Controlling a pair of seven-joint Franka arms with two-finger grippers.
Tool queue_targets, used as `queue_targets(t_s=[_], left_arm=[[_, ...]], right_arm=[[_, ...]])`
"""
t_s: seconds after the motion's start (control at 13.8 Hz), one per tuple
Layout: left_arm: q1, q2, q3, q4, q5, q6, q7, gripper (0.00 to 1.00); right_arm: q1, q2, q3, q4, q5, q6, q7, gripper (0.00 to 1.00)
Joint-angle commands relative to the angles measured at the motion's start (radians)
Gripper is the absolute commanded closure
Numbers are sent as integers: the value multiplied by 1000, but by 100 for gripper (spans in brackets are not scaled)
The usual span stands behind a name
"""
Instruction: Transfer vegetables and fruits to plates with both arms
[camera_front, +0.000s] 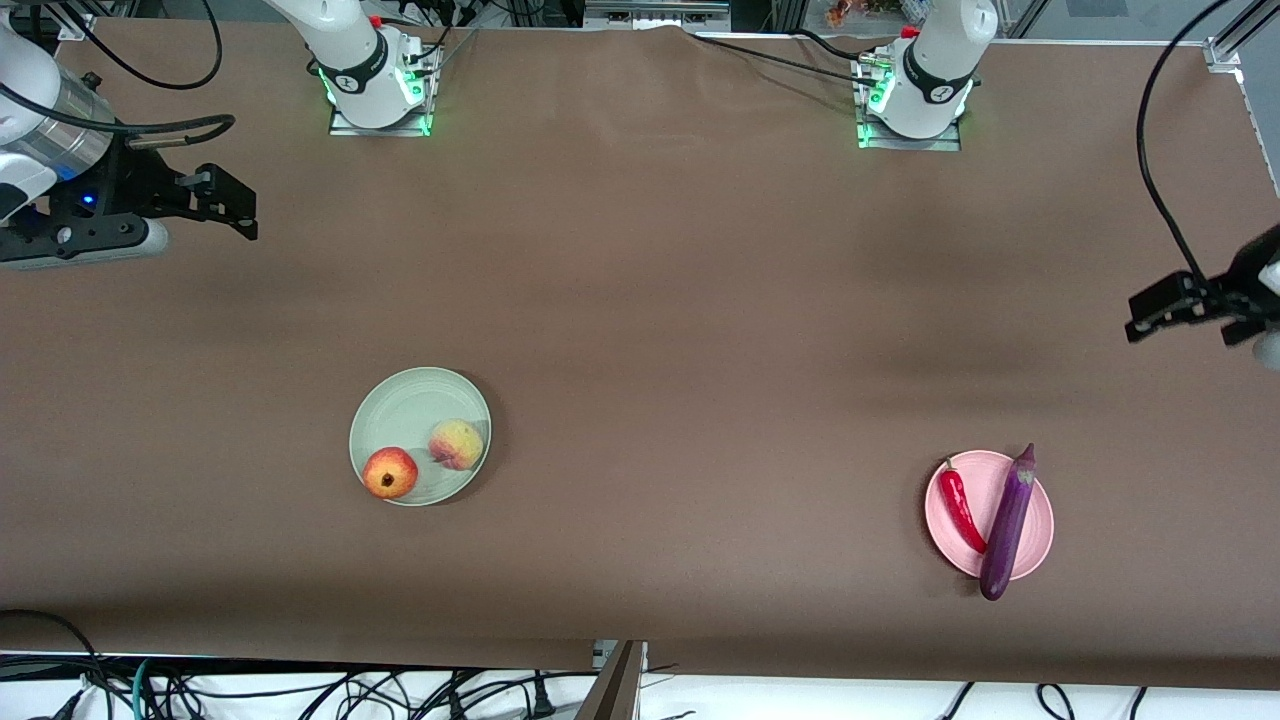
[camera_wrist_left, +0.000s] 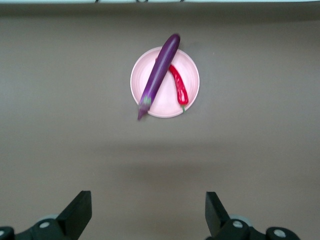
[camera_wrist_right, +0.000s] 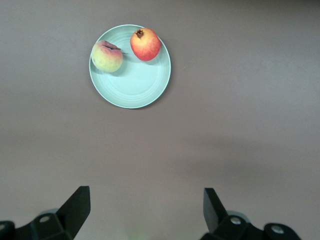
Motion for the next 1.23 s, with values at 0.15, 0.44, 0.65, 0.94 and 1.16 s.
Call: queue_targets(t_s=[0.15, 0.44, 0.65, 0.94, 1.16], left_arm=[[-18, -72, 5, -67, -44, -74, -70, 0], [-26, -38, 3, -42, -35, -77, -67, 0], [-37, -30, 3, -38, -32, -81, -71, 0], [-35, -3, 5, 7, -12, -124, -70, 0], [-37, -1, 5, 7, -12, -124, -70, 0]], right_arm=[[-19, 1, 17, 17, -22, -11, -4, 0], [-26, 4, 7, 13, -14, -17, -3, 0], [-25, 3, 9, 13, -12, -17, -1, 0], [-25, 3, 9, 16, -11, -9, -1, 0], [-25, 3, 9, 16, -9, -16, -1, 0]])
